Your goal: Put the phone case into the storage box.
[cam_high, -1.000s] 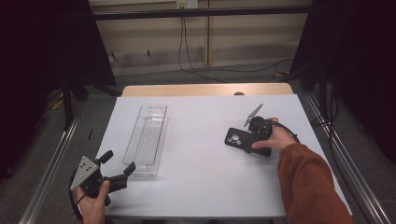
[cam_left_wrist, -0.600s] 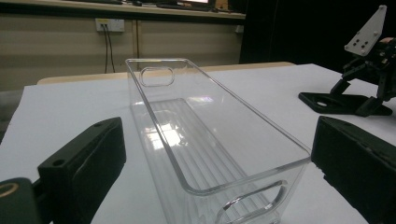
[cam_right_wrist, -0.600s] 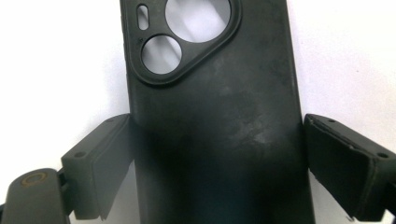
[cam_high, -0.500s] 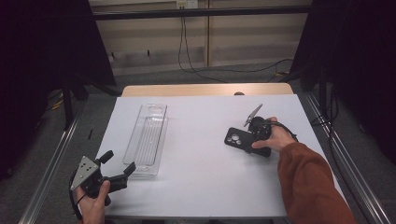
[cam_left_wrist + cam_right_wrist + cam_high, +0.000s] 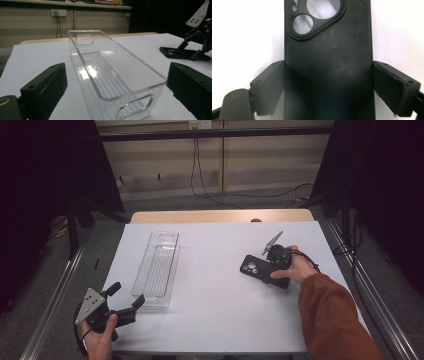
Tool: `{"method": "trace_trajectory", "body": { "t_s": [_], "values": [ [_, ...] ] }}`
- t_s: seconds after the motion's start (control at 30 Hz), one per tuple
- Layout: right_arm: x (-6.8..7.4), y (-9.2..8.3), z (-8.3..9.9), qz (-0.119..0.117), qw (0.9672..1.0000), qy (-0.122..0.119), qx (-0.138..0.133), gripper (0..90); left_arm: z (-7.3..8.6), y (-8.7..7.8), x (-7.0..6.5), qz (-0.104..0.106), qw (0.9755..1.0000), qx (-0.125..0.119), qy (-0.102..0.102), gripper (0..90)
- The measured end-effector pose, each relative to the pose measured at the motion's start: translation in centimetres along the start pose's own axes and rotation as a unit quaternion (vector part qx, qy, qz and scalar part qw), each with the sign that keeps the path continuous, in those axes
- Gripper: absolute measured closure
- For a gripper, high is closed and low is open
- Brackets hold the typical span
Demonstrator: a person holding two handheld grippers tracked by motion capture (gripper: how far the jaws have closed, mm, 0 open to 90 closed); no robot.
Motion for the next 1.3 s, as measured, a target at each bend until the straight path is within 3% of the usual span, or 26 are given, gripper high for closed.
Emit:
{"method": "trace_trajectory", "body": {
  "t_s": [0.3, 0.5, 0.67, 1.03, 1.07, 1.2, 1.3],
  "values": [
    [-0.1, -0.6, 0.8, 0.014, 0.999, 0.032, -0.027, 14.4, 0.0, 0.1, 0.0, -0.001, 1.0, -0.001, -0.001, 3.2],
    [-0.1, -1.9, 1.3, 0.042, 0.9958, 0.052, -0.062, 14.6, 0.0, 0.0, 0.0, 0.0, 1.0, 0.001, 0.003, 3.2],
    [0.1, -2.5, 1.1, 0.049, 0.9936, 0.056, -0.084, 14.6, 0.0, -0.1, 0.0, -0.002, 1.0, -0.001, 0.002, 3.2],
    [0.5, -2.8, 1.5, 0.075, 0.983, 0.075, -0.15, 14.7, 0.0, -0.1, 0.0, -0.002, 1.0, -0.001, 0.002, 3.2],
    [0.6, -2.8, 1.5, 0.08, 0.9806, 0.071, -0.164, 14.7, 0.0, -0.1, 0.0, -0.002, 1.0, -0.002, 0.001, 3.2],
    [0.8, -2.9, 1.6, 0.085, 0.9781, 0.073, -0.175, 14.7, 0.0, -0.1, 0.0, -0.003, 1.0, -0.001, 0.001, 3.2],
    [0.9, -3.1, 2.0, 0.096, 0.9699, 0.084, -0.208, 14.8, 0.0, -0.1, 0.0, -0.003, 1.0, -0.002, 0.003, 3.2]
  ]
}}
Point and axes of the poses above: each handheld gripper's, and its own axes: y roughly forward along the jaws, z roughly out of its underside, x roughly to its left, the point moved 1 cm from there along y, roughly forward along the jaws, and after that the axes turned 11 degrees about -y, right-handed, at the moved point
